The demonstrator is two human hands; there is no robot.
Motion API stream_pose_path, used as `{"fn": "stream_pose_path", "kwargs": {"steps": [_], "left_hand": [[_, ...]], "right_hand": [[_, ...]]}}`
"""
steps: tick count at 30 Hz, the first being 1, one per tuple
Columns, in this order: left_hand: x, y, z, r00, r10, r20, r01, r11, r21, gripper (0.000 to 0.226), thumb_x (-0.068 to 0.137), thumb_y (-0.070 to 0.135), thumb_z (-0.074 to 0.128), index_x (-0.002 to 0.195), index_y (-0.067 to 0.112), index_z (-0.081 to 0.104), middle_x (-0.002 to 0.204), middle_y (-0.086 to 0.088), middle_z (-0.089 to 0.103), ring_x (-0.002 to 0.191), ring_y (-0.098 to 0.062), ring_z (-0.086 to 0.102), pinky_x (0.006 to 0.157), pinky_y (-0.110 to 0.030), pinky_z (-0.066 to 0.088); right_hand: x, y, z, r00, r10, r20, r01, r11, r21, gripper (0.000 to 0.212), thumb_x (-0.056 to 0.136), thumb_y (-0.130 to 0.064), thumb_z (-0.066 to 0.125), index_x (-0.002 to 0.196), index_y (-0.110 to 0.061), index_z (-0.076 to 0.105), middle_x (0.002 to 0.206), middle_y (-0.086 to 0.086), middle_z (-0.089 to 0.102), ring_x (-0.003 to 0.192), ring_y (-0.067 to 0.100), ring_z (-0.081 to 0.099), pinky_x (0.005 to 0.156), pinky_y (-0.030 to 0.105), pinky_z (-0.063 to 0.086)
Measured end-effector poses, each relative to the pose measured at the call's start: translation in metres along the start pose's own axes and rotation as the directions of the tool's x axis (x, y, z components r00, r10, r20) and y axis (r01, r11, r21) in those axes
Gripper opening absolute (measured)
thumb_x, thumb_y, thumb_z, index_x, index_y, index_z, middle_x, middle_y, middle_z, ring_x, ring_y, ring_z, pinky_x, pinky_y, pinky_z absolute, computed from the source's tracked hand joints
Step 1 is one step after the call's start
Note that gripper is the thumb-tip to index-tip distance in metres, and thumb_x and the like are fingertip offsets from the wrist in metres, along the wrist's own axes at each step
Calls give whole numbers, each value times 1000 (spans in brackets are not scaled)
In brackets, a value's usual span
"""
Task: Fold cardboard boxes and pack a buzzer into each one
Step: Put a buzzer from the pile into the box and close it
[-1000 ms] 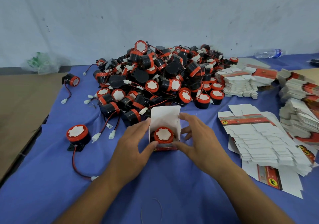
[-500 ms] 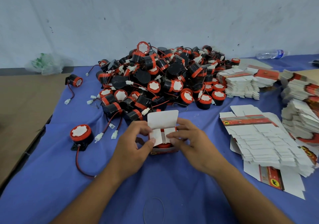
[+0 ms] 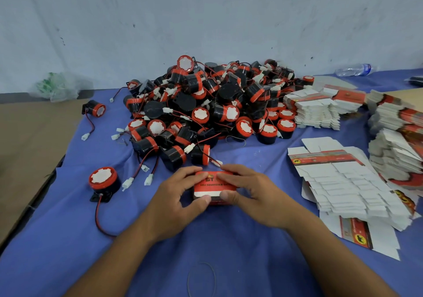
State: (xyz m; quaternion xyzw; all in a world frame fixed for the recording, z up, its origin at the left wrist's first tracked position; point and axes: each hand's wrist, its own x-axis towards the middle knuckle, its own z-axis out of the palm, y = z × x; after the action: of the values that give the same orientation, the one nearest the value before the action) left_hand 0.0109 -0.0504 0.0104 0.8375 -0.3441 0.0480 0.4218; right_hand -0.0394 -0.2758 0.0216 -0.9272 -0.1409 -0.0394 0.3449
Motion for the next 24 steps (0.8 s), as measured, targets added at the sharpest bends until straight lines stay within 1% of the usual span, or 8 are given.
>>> {"fn": "stream_pose_path", "kwargs": {"steps": [3,5,8,11,15,20,22,24], "left_hand": [[0,-2,2,998,26,-54,-26,1000,-12,51,85,44,68,128,17,64,132,14,53,122,8,48,98,-15,45],[1,-3,2,997,31,-70,-34,999,-41,48,85,43,67,125,16,65,127,9,59,120,1,53,96,-23,50],[2,-2,1,996,28,-81,-32,998,-55,39,87,39,67,121,19,67,123,8,63,116,1,56,92,-21,51],[2,-2,1,996,3,-86,-8,999,-51,38,86,37,64,119,21,70,124,9,63,116,6,54,93,-15,49],[2,-1,1,998,5,-65,-7,999,-38,38,87,34,60,121,19,69,129,11,61,120,5,53,100,-18,45],[1,1,3,997,57,-58,-59,998,-38,28,91,11,66,119,13,71,134,8,59,123,0,54,101,-18,44],[1,1,3,996,60,-62,-62,997,-34,28,90,8,67,118,13,71,134,9,59,122,-1,55,101,-18,44],[1,0,2,997,60,-51,-61,998,-22,30,88,9,70,118,12,71,135,9,58,126,-2,53,105,-19,42]], "right_hand": [[-1,0,-3,998,-20,-51,20,1000,3,53,93,-44,64,141,-23,56,146,-9,48,133,2,44,112,28,39],[-1,1,-3,996,-35,-82,39,998,51,48,93,-40,66,136,-20,60,135,-8,56,123,3,52,105,28,45],[-1,0,-2,992,-55,-118,66,993,93,39,95,-37,64,131,-21,64,127,-10,62,117,2,57,99,24,48],[1,1,0,988,-75,-137,89,992,95,34,97,-35,62,128,-24,67,128,-9,63,118,-2,55,99,17,46],[0,1,2,989,-100,-112,108,992,63,34,99,-35,58,131,-28,65,131,-8,60,120,-3,52,100,12,41],[-2,-3,4,985,-147,-91,144,989,-43,34,102,-30,55,135,-34,61,138,-3,55,121,4,47,101,4,31],[-3,-4,5,984,-160,-82,150,981,-121,34,103,-29,54,136,-32,60,142,0,54,123,11,47,103,6,27],[-4,-6,5,984,-168,-60,154,969,-192,35,104,-29,52,138,-28,59,146,2,51,127,19,46,108,19,32]]}}
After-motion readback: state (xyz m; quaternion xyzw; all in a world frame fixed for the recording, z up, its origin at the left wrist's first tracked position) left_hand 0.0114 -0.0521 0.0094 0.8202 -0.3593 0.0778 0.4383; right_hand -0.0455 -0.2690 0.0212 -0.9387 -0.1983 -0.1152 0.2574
